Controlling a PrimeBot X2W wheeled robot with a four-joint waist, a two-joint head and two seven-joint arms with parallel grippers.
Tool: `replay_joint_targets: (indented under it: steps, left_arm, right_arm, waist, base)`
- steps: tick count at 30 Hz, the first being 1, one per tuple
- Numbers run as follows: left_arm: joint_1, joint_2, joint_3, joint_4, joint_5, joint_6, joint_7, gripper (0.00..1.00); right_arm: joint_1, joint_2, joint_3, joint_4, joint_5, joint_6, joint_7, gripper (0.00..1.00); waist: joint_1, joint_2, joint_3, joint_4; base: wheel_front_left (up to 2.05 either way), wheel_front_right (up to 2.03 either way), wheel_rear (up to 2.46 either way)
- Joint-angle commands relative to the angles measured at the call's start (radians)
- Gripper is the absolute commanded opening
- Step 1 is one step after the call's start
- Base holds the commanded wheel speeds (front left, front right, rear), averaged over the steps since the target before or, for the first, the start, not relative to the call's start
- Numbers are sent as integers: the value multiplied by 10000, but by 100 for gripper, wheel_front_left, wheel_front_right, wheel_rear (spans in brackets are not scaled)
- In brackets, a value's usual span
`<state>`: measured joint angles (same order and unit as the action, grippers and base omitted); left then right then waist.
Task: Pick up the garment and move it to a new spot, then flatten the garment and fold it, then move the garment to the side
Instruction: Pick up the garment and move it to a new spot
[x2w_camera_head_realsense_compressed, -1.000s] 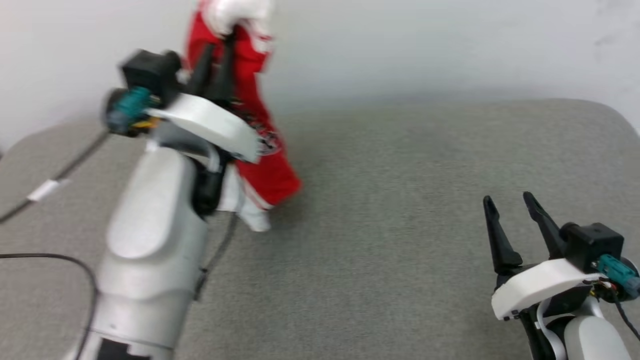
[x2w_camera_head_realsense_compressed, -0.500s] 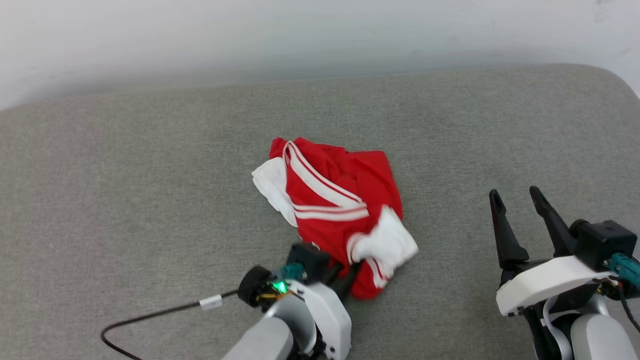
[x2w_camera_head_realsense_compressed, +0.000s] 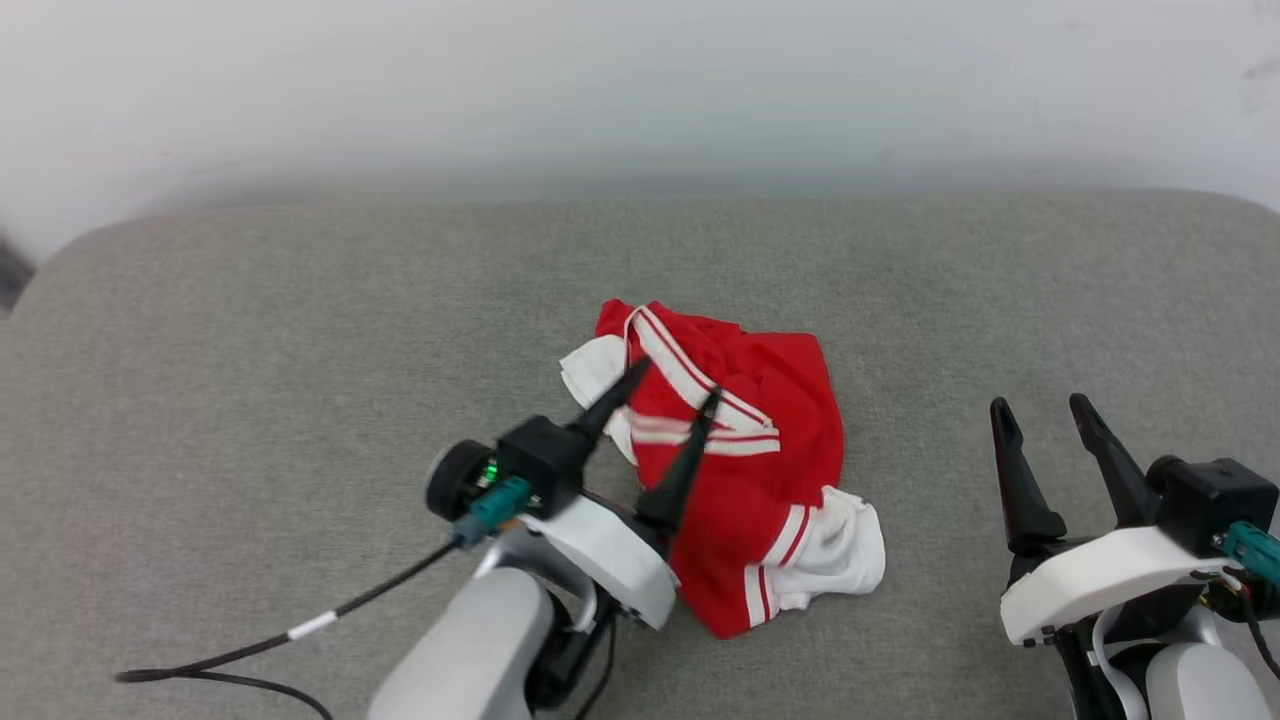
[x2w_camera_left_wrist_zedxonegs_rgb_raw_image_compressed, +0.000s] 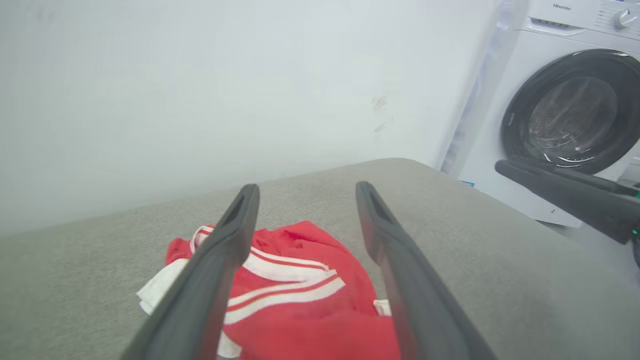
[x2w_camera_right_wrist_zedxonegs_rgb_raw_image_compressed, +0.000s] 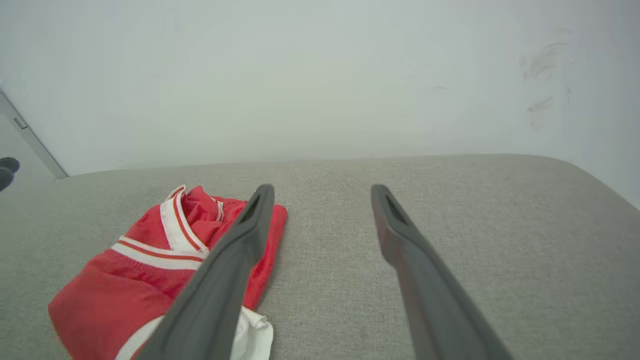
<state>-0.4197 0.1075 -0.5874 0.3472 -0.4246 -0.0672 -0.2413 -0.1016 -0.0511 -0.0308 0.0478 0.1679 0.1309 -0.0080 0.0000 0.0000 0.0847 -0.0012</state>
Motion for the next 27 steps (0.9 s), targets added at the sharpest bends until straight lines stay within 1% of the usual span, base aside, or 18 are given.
replay_joint_targets:
  steps: [1, 3, 7, 12, 14, 19, 22, 27]
  left_arm:
    - [-74, 62, 108, -57, -21, 113, -59, 100]
    - [16, 185, 467, -192, -130, 385, -98, 100]
    - [390, 638, 1196, -339, -266, 962, -161, 100]
    - [1163, 1462, 2032, -443, -387, 1533, -173, 100]
    - [1494, 1748, 2238, -472, -408, 1691, -179, 100]
    - [2115, 2095, 2273, -660, -408, 1820, -127, 100]
    - [2272, 2151, 2236, -783, -341, 1907, -126, 100]
    - [2348, 2057, 2214, -947, -372, 1961, -152, 100]
  right_arm:
    - [80, 12, -22, -10, 40, -3, 22, 100]
    - [177, 12, -34, -39, 42, -3, 36, 100]
    - [368, 12, -72, -131, 28, -3, 128, 100]
    - [733, 10, -65, -208, 5, -3, 253, 100]
    - [892, 12, -77, -274, -3, -3, 344, 100]
    - [1221, 10, -140, -472, -8, -3, 501, 100]
    - [1335, 12, -137, -614, -17, -3, 590, 100]
    - [1428, 12, -85, -784, -45, -3, 747, 100]
  waist:
    - [0, 0, -115, 105]
    - [0, 0, -218, 161]
    - [0, 0, -406, 251]
    - [0, 0, -772, 275]
    - [0, 0, -870, 250]
    - [0, 0, -987, 208]
    - [0, 0, -1022, 200]
    - [0, 0, -1034, 202]
  base:
    - [0, 0, 0]
    - [0, 0, 0]
    - [0, 0, 0]
    - [0, 0, 0]
    - [0, 0, 0]
    - [0, 0, 0]
    - [0, 0, 0]
    - [0, 0, 0]
